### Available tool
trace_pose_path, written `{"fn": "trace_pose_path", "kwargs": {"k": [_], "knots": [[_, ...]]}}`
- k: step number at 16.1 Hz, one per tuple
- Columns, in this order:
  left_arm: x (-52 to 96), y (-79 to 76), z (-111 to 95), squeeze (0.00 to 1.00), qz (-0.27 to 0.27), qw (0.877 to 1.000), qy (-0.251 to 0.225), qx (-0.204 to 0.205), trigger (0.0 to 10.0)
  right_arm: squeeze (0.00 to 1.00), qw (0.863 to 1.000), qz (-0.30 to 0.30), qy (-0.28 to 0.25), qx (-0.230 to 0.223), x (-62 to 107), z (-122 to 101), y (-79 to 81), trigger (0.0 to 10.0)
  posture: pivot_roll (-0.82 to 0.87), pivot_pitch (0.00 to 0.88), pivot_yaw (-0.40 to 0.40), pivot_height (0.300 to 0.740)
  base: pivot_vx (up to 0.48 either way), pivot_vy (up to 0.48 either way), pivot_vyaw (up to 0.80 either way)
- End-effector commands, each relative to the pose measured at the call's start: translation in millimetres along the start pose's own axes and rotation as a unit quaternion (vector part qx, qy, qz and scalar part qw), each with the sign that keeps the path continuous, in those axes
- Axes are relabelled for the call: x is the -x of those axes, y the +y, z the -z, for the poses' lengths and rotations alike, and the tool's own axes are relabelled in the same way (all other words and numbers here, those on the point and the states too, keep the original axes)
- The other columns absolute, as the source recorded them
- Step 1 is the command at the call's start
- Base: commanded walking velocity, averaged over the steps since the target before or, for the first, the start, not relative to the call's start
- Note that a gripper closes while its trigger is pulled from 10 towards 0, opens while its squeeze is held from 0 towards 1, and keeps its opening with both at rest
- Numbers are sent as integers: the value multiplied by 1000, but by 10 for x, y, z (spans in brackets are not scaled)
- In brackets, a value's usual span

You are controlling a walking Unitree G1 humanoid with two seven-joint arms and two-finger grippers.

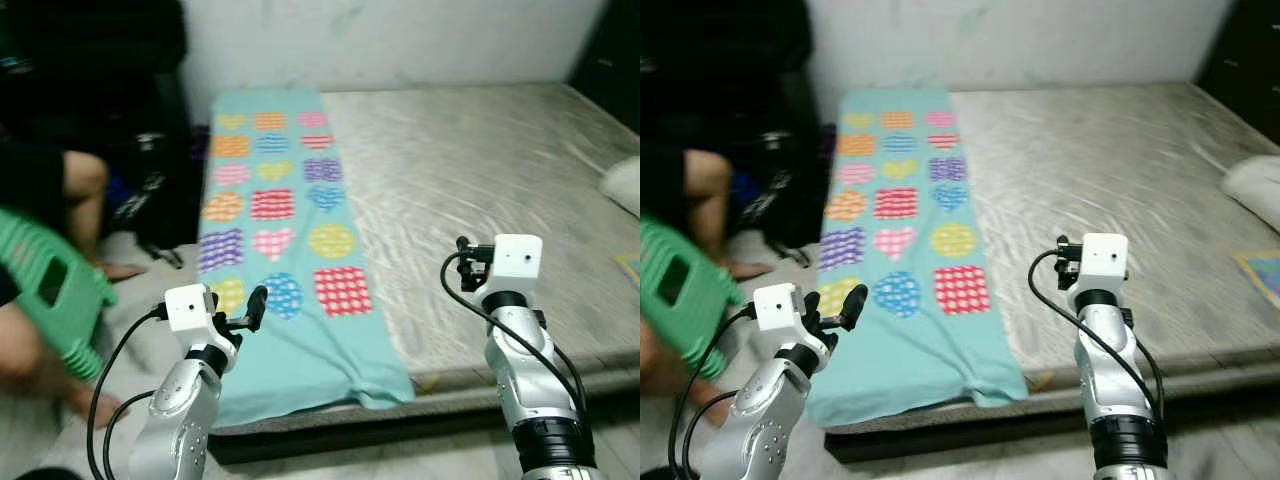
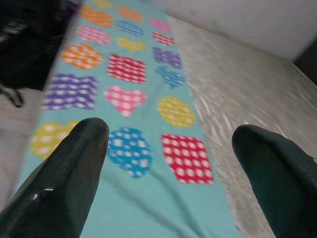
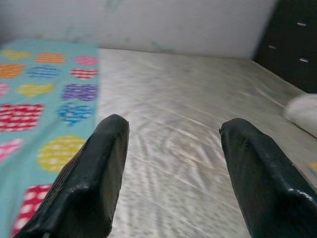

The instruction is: Clean up the room

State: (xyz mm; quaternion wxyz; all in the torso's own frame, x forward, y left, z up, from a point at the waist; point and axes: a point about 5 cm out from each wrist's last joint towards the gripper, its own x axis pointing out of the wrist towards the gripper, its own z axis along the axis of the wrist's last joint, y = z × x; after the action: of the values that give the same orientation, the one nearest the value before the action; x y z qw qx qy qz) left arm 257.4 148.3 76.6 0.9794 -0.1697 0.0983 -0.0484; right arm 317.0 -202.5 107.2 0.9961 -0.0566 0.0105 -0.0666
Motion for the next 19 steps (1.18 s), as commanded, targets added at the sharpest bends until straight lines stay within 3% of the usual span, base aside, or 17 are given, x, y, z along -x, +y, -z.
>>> {"fn": "trace_pose_path", "kwargs": {"k": [1, 2, 5, 8, 11, 14, 19], "knots": [[27, 43, 23, 0, -12, 1000, 3, -4, 10000, 0, 1000, -12, -3, 4, 38, 13, 37, 10000, -99, 0, 14, 740, 0, 0, 0], [96, 125, -36, 0, -21, 999, -24, -31, 10000, 0, 999, -37, 0, -5, 129, 57, 94, 10000, -100, 0, 19, 740, 0, 0, 0], [294, 297, -81, 0, -34, 997, -27, -66, 10000, 0, 998, -63, 3, 8, 324, 106, 81, 10000, -96, 0, 21, 740, 0, 0, 0], [435, 435, -92, 0, -57, 996, -25, -67, 10000, 0, 996, -78, 26, 30, 570, 228, -116, 10000, -94, 0, 13, 740, 0, 0, 0], [435, 395, -70, 0, -50, 997, -27, -60, 10000, 0, 996, -76, 30, 42, 595, 221, -207, 10000, -104, 0, 13, 740, 0, 0, 0], [405, 317, -66, 0, -39, 998, -24, -46, 10000, 0, 996, -74, 24, 35, 527, 152, -158, 10000, -113, 0, 9, 740, 0, 0, 0], [449, 332, -50, 0, -44, 998, -17, -43, 10000, 0, 995, -82, 35, 36, 593, 180, -139, 10000, -111, 0, 4, 740, 0, 0, -359]]}}
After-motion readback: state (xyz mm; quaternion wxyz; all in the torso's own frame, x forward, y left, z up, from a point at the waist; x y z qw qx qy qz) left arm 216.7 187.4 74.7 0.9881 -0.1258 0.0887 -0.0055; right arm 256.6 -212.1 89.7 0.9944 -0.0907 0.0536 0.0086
